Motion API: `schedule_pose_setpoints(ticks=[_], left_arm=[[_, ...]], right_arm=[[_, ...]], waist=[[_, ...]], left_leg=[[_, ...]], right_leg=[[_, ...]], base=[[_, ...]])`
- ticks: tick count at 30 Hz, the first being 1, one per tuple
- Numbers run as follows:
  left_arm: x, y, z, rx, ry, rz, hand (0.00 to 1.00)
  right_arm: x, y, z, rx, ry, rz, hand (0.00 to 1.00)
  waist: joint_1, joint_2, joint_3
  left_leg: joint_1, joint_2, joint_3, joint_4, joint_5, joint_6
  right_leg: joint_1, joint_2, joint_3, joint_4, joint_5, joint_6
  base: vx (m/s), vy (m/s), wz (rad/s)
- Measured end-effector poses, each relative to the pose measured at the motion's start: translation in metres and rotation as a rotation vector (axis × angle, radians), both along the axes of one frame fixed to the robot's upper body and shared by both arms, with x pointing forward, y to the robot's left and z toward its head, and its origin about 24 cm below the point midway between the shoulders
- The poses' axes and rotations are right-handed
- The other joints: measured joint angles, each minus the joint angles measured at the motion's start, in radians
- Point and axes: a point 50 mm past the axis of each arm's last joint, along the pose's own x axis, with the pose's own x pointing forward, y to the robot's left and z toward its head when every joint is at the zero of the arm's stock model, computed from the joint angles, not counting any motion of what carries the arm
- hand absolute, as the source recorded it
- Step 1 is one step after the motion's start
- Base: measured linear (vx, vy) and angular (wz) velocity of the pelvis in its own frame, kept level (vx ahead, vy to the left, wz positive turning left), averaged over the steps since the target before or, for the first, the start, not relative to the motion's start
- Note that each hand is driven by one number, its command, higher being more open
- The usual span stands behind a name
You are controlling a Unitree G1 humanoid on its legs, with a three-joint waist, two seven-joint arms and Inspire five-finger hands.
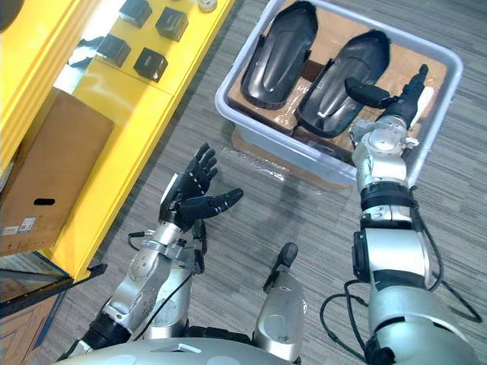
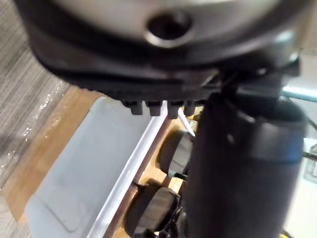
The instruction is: Walk over and take three plastic housings, then place them on the shelf
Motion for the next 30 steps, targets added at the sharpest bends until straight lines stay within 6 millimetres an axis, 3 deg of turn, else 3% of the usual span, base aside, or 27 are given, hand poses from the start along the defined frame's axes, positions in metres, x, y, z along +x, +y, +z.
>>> schedule_pose_setpoints(ticks=[4,8,9,12,20,30], left_arm=[[0.004,-0.001,-0.001,-0.024,0.024,0.027,1.0],[0.007,0.004,-0.004,-0.028,0.044,0.084,1.0],[0.008,0.007,-0.008,-0.022,0.062,0.104,1.0],[0.01,0.007,-0.014,-0.022,0.094,0.124,1.0],[0.01,0.007,-0.021,-0.039,0.135,0.137,1.0],[0.006,0.006,-0.024,-0.042,0.148,0.133,1.0]], right_arm=[[-0.001,-0.006,-0.008,0.035,0.075,-0.035,1.0],[0.007,0.003,0.006,0.024,0.114,-0.004,1.0],[0.01,0.005,0.009,0.016,0.135,0.007,0.0],[0.013,0.006,0.014,0.033,0.161,0.053,0.0],[0.004,-0.015,0.01,0.062,0.198,0.044,0.0],[-0.01,-0.028,-0.026,0.177,0.336,-0.089,0.0]], waist=[[0.016,0.013,0.015],[0.024,0.012,0.015],[0.026,0.012,0.015],[0.033,0.013,0.015],[0.022,0.013,0.016],[0.024,0.026,0.015]], left_leg=[[-0.005,0.0,-0.003,0.006,0.0,0.0],[-0.021,0.02,0.011,0.026,-0.009,-0.002],[-0.022,0.028,0.02,0.028,-0.01,-0.002],[-0.023,0.046,0.048,0.05,-0.027,-0.003],[-0.025,0.055,0.062,0.072,-0.042,0.0],[0.016,0.036,0.056,0.033,-0.03,0.002]], right_leg=[[-0.002,0.0,0.001,0.002,0.001,-0.001],[-0.023,0.019,0.022,-0.01,0.014,-0.014],[-0.027,0.026,0.034,-0.025,0.026,-0.015],[-0.035,0.041,0.063,-0.052,0.049,-0.019],[-0.035,0.049,0.084,-0.08,0.069,-0.015],[0.001,0.038,0.069,-0.09,0.073,-0.013]], base=[[0.0,0.003,0.01],[-0.03,0.0,-0.17],[-0.04,-0.001,-0.35],[-0.04,0.002,-0.4],[-0.01,0.005,-0.1],[0.02,0.005,0.04]])
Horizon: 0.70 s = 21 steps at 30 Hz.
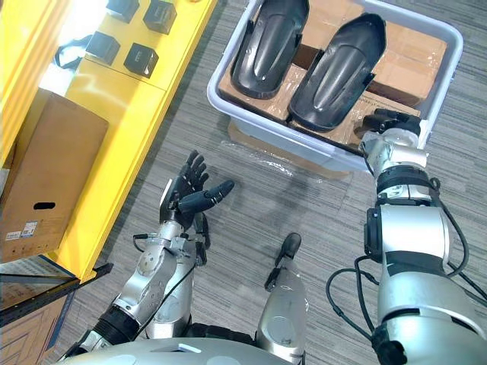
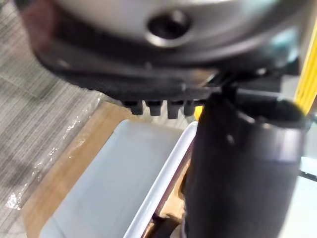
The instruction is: Walk over and take three plastic housings, then place them on the shelf
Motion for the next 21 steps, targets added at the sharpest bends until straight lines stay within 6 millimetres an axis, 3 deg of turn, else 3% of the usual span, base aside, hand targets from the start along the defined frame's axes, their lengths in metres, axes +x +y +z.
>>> schedule_pose_setpoints(ticks=[5,16,17,19,21], left_arm=[[-0.001,0.001,-0.001,0.0,0.0,-0.009,1.0],[-0.026,0.014,0.007,-0.048,-0.069,-0.065,1.0],[-0.027,0.014,0.007,-0.049,-0.07,-0.067,1.0],[-0.03,0.014,0.009,-0.056,-0.076,-0.071,1.0],[-0.031,0.013,0.009,-0.054,-0.078,-0.082,1.0]], right_arm=[[-0.004,-0.005,-0.006,0.022,-0.017,-0.052,0.0],[-0.021,-0.018,-0.034,-0.037,0.009,-0.109,0.0],[-0.022,-0.018,-0.035,-0.042,0.008,-0.112,1.0],[-0.021,-0.016,-0.031,-0.082,-0.038,-0.113,1.0],[-0.014,-0.006,-0.013,-0.157,-0.15,-0.093,1.0]], waist=[[-0.004,0.015,0.0],[-0.021,0.014,0.001],[-0.024,0.014,0.001],[-0.03,0.013,0.001],[-0.04,0.013,0.001]], left_leg=[[0.039,-0.024,-0.006,-0.057,0.03,0.007],[0.158,-0.077,-0.048,-0.231,0.125,0.009],[0.166,-0.078,-0.05,-0.243,0.131,0.008],[0.187,-0.08,-0.05,-0.268,0.143,0.007],[0.203,-0.081,-0.045,-0.294,0.155,0.008]], right_leg=[[0.023,-0.014,-0.013,0.001,-0.005,0.003],[0.105,-0.047,-0.078,0.025,-0.035,0.015],[0.11,-0.047,-0.082,0.025,-0.037,0.016],[0.119,-0.047,-0.083,0.027,-0.04,0.015],[0.118,-0.047,-0.08,0.033,-0.043,0.015]], base=[[-0.02,0.025,0.11],[0.0,0.019,0.19],[0.0,0.007,0.12],[0.0,0.002,0.03],[-0.01,-0.005,-0.04]])
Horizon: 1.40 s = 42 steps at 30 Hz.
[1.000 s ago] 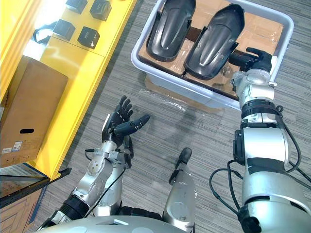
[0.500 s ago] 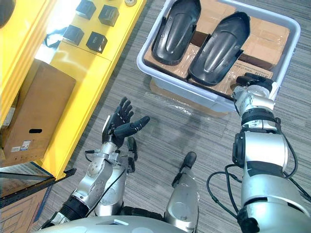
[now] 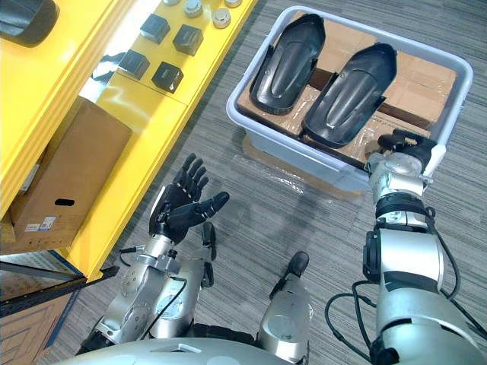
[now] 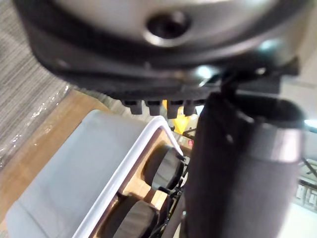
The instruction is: Walk over and take three plastic housings, then place them on the shelf
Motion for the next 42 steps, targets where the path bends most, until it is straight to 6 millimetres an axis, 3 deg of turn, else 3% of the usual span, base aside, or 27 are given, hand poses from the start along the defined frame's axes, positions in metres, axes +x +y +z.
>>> schedule_pose_setpoints(ticks=[3,6,8,15,21,25,33,34,36,38,42], left_arm=[[-0.001,-0.006,0.0,0.002,-0.002,-0.025,1.0],[-0.004,-0.009,-0.001,0.001,0.008,-0.034,1.0],[-0.004,-0.01,-0.002,0.002,0.018,-0.026,1.0],[-0.004,-0.009,-0.013,0.019,0.068,0.011,1.0],[-0.005,-0.017,-0.02,0.007,0.099,0.017,1.0],[0.0,-0.02,-0.019,-0.002,0.084,0.03,1.0],[0.007,-0.024,-0.019,-0.008,0.098,0.06,1.0],[0.008,-0.024,-0.02,-0.005,0.101,0.064,1.0],[0.009,-0.023,-0.021,-0.002,0.107,0.075,1.0],[0.011,-0.024,-0.02,-0.006,0.106,0.083,1.0],[0.012,-0.025,-0.019,-0.009,0.104,0.087,1.0]], right_arm=[[0.006,0.016,0.042,-0.214,-0.165,0.004,1.0],[0.004,0.025,0.066,-0.308,-0.298,-0.021,1.0],[0.005,0.028,0.072,-0.327,-0.336,-0.027,1.0],[0.013,0.037,0.068,-0.355,-0.269,0.027,1.0],[0.022,0.03,0.056,-0.296,-0.089,0.0,1.0],[0.027,0.031,0.062,-0.293,-0.046,0.008,1.0],[0.018,0.009,0.051,-0.279,0.18,-0.045,1.0],[0.017,0.009,0.048,-0.268,0.206,-0.034,0.0],[0.017,0.008,0.042,-0.25,0.256,-0.011,0.0],[0.015,0.002,0.049,-0.267,0.278,-0.01,0.0],[0.0,-0.022,0.057,-0.239,0.333,-0.062,0.0]], waist=[[-0.01,-0.002,0.0],[-0.006,-0.004,0.0],[-0.008,-0.004,0.0],[-0.005,-0.004,0.0],[0.026,-0.003,0.0],[0.039,-0.002,-0.001],[0.068,0.014,0.003],[0.069,0.017,0.003],[0.068,0.02,0.003],[0.069,0.022,0.002],[0.084,0.023,0.002]], left_leg=[[0.007,0.004,0.015,-0.021,0.009,-0.002],[0.017,0.005,0.027,-0.026,0.01,-0.002],[0.021,0.004,0.028,-0.039,0.017,-0.003],[-0.003,0.003,0.026,-0.051,0.032,-0.005],[-0.026,0.003,0.016,-0.04,0.033,-0.004],[-0.077,0.003,0.006,-0.011,0.033,-0.003],[-0.149,0.003,-0.028,0.039,0.024,0.004],[-0.151,0.003,-0.028,0.04,0.024,0.004],[-0.159,0.004,-0.028,0.043,0.023,0.003],[-0.187,0.008,-0.033,0.063,0.018,0.003],[-0.191,0.011,-0.035,0.074,0.012,0.001]], right_leg=[[-0.013,0.005,0.012,0.004,0.0,-0.001],[-0.016,0.005,0.025,0.005,0.001,-0.001],[-0.02,0.006,0.027,0.005,0.001,-0.001],[-0.054,0.004,0.03,0.018,0.0,-0.001],[-0.076,0.0,0.027,0.039,-0.005,-0.006],[-0.12,-0.006,0.026,0.061,-0.007,-0.008],[-0.154,-0.011,0.002,0.073,-0.006,-0.009],[-0.156,-0.011,0.002,0.073,-0.006,-0.009],[-0.162,-0.011,0.002,0.072,-0.006,-0.009],[-0.177,-0.008,0.0,0.072,-0.004,-0.009],[-0.175,-0.005,-0.002,0.068,-0.004,-0.01]], base=[[-0.02,-0.007,-0.07],[0.0,-0.016,-0.13],[0.01,-0.02,-0.04],[0.0,0.0,0.0],[-0.01,-0.012,0.03],[-0.04,-0.024,0.06],[-0.05,-0.03,0.09],[-0.02,-0.044,0.02],[-0.01,-0.04,-0.01],[-0.01,-0.045,0.02],[0.02,-0.043,0.0]])
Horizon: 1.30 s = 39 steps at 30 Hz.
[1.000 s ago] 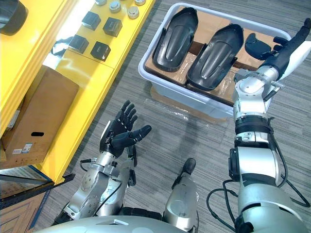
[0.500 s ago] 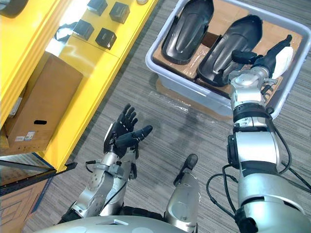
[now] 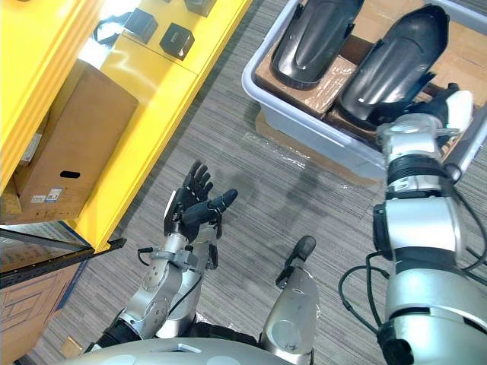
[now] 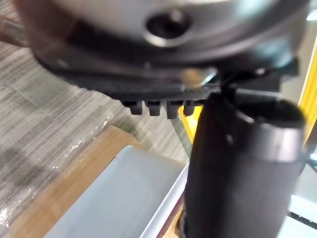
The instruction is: Walk over and take three plastic housings, then place them on the shelf
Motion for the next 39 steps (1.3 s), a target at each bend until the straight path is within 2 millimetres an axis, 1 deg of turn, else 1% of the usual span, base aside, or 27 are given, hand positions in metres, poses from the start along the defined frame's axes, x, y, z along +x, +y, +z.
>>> schedule_pose_setpoints(ticks=[3,8,10,11,14,21,22,25,27,28,29,30,31,32,33,35,36,37,39], left_arm=[[0.001,0.002,0.0,0.001,0.0,0.011,1.0],[0.001,0.005,-0.001,0.002,0.003,0.023,1.0],[0.002,0.006,-0.001,0.003,0.003,0.025,1.0],[0.001,0.006,-0.001,0.002,0.002,0.027,1.0],[0.0,0.008,-0.001,-0.003,0.0,0.039,1.0],[-0.007,0.014,-0.005,-0.002,0.006,0.056,1.0],[-0.007,0.017,-0.005,0.001,0.0,0.065,1.0],[-0.006,0.024,0.002,-0.014,-0.028,0.091,1.0],[-0.003,0.03,0.021,-0.031,-0.112,0.087,1.0],[-0.002,0.03,0.025,-0.039,-0.128,0.084,1.0],[0.002,0.033,0.038,-0.074,-0.18,0.071,1.0],[0.005,0.034,0.046,-0.099,-0.203,0.057,1.0],[0.008,0.034,0.05,-0.122,-0.206,0.042,1.0],[0.013,0.032,0.055,-0.164,-0.189,-0.003,1.0],[0.018,0.032,0.058,-0.199,-0.163,-0.041,1.0],[0.028,0.028,0.057,-0.238,-0.082,-0.11,1.0],[0.032,0.024,0.055,-0.237,-0.042,-0.142,1.0],[0.042,0.02,0.051,-0.254,0.03,-0.181,1.0],[0.051,0.019,0.05,-0.27,0.079,-0.205,1.0]], right_arm=[[-0.008,-0.012,0.001,0.01,0.015,-0.02,0.0],[-0.015,-0.019,-0.01,0.096,0.022,-0.042,0.0],[-0.013,-0.017,-0.009,0.13,-0.01,-0.025,0.0],[-0.011,-0.015,-0.011,0.174,-0.041,-0.014,0.0],[-0.008,-0.009,-0.019,0.215,-0.051,-0.012,0.0],[-0.009,-0.007,-0.041,0.162,-0.077,-0.023,0.0],[-0.007,-0.003,-0.042,0.125,-0.079,-0.014,0.0],[-0.003,0.002,-0.042,0.059,-0.08,0.001,0.0],[-0.002,0.007,-0.038,0.002,-0.118,0.02,0.0],[-0.001,0.008,-0.036,-0.009,-0.125,0.026,0.0],[0.002,0.012,-0.028,-0.065,-0.139,0.048,0.0],[0.005,0.018,-0.023,-0.111,-0.153,0.068,0.0],[0.006,0.021,-0.021,-0.133,-0.163,0.078,0.0],[0.008,0.028,-0.017,-0.175,-0.174,0.101,0.0],[0.013,0.038,-0.013,-0.202,-0.194,0.133,0.0],[0.018,0.05,-0.007,-0.244,-0.216,0.175,0.0],[0.02,0.053,-0.006,-0.25,-0.227,0.184,0.0],[0.022,0.058,-0.007,-0.26,-0.227,0.193,0.0],[0.023,0.063,-0.006,-0.27,-0.234,0.208,0.0]], waist=[[-0.001,0.0,0.0],[-0.006,0.003,-0.002],[-0.012,0.005,-0.003],[-0.015,0.008,-0.005],[-0.021,0.012,-0.008],[-0.024,0.012,-0.008],[-0.031,0.011,-0.007],[-0.047,0.009,-0.006],[-0.055,0.006,-0.005],[-0.057,0.005,-0.004],[-0.07,0.003,-0.003],[-0.08,0.0,-0.003],[-0.081,-0.003,-0.003],[-0.087,-0.009,-0.002],[-0.097,-0.021,-0.003],[-0.109,-0.037,-0.004],[-0.113,-0.045,-0.005],[-0.126,-0.054,-0.005],[-0.133,-0.059,-0.006]], left_leg=[[0.004,0.001,0.001,0.0,-0.001,-0.002],[0.007,0.002,0.001,0.001,-0.003,-0.004],[0.009,0.002,0.001,0.004,-0.005,-0.004],[0.009,0.002,0.001,0.007,-0.006,-0.004],[0.015,0.003,0.002,0.014,-0.009,-0.004],[0.06,0.002,0.006,-0.015,-0.008,0.0],[0.075,0.001,0.011,-0.027,-0.005,-0.001],[0.102,0.002,0.014,-0.045,0.0,-0.004],[0.133,0.002,0.023,-0.067,0.006,-0.007],[0.137,0.002,0.025,-0.071,0.008,-0.007],[0.148,0.002,0.028,-0.085,0.015,-0.008],[0.163,0.003,0.031,-0.101,0.021,-0.009],[0.174,0.005,0.035,-0.11,0.024,-0.011],[0.194,0.007,0.041,-0.125,0.028,-0.014],[0.207,0.009,0.053,-0.134,0.028,-0.014],[0.226,0.008,0.07,-0.149,0.031,-0.014],[0.23,0.007,0.073,-0.151,0.032,-0.015],[0.236,0.007,0.073,-0.151,0.032,-0.015],[0.238,0.007,0.076,-0.151,0.032,-0.015]], right_leg=[[0.002,0.001,0.0,0.001,-0.001,-0.002],[0.005,0.001,0.0,0.002,-0.003,-0.003],[0.008,0.001,0.0,0.002,-0.003,-0.003],[0.009,0.001,0.001,0.002,-0.003,-0.003],[0.019,0.002,0.002,-0.004,-0.002,-0.003],[0.062,0.009,-0.001,-0.032,0.003,-0.003],[0.071,0.009,0.001,-0.035,0.007,0.003],[0.095,0.013,-0.001,-0.046,0.008,0.004],[0.115,0.015,0.001,-0.051,0.008,0.003],[0.116,0.015,0.002,-0.051,0.008,0.003],[0.122,0.017,0.003,-0.054,0.008,0.003],[0.132,0.021,0.002,-0.06,0.008,0.003],[0.137,0.024,0.005,-0.064,0.008,0.003],[0.147,0.028,0.009,-0.065,0.008,0.003],[0.149,0.03,0.017,-0.066,0.008,0.003],[0.152,0.03,0.031,-0.068,0.008,0.003],[0.153,0.03,0.033,-0.069,0.008,0.003],[0.162,0.03,0.033,-0.071,0.008,0.003],[0.164,0.031,0.034,-0.073,0.009,0.004]], base=[[0.03,-0.045,-0.01],[0.02,-0.04,-0.01],[0.0,-0.035,-0.01],[-0.02,-0.03,-0.01],[-0.01,-0.012,-0.01],[0.01,-0.01,-0.01],[0.05,-0.036,-0.05],[0.05,-0.039,-0.01],[0.06,-0.045,-0.06],[0.05,-0.044,-0.04],[0.04,-0.041,-0.03],[0.03,-0.026,-0.06],[0.04,-0.037,-0.1],[0.03,-0.04,-0.17],[0.04,-0.045,-0.19],[0.02,-0.028,-0.18],[0.03,-0.028,-0.08],[0.0,0.0,0.0],[0.0,-0.01,-0.03]])
